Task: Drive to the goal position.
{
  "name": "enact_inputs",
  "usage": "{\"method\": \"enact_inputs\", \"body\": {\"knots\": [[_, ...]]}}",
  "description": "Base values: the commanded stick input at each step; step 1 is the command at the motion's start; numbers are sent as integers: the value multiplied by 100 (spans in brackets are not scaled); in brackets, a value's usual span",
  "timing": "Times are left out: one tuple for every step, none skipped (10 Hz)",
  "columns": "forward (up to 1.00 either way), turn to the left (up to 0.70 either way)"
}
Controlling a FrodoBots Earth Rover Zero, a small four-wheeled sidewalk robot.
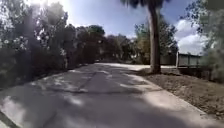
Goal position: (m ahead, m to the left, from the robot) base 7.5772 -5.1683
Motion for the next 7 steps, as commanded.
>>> {"method": "enact_inputs", "body": {"knots": [[85, 0], [85, 0], [85, 0], [85, 0], [85, 0], [85, 0], [85, 0]]}}
